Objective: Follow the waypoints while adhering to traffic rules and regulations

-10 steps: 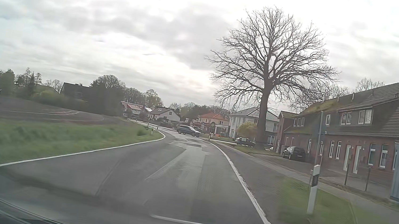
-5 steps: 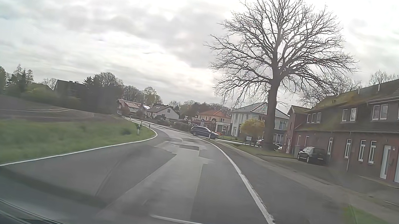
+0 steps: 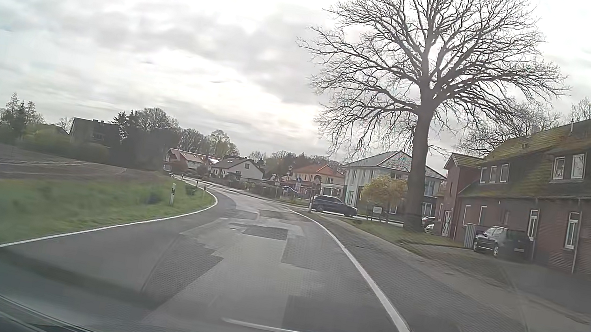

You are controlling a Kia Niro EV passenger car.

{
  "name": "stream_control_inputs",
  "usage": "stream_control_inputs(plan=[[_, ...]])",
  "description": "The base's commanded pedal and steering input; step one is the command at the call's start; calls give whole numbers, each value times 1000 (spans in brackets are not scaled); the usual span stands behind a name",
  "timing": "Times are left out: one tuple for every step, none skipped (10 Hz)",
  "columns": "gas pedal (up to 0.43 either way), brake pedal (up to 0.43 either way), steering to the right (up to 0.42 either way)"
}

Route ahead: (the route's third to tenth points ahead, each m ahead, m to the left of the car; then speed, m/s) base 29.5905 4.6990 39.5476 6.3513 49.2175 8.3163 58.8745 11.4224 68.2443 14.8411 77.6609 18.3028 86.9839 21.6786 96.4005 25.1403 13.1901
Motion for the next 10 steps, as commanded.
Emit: stream_control_inputs(plan=[[150, 6, -5], [150, 0, -11], [157, 0, -15], [157, 0, -20], [157, 0, -22], [157, 6, -24], [157, 0, -24], [157, 0, -26], [157, 0, -28], [157, 0, -29]])
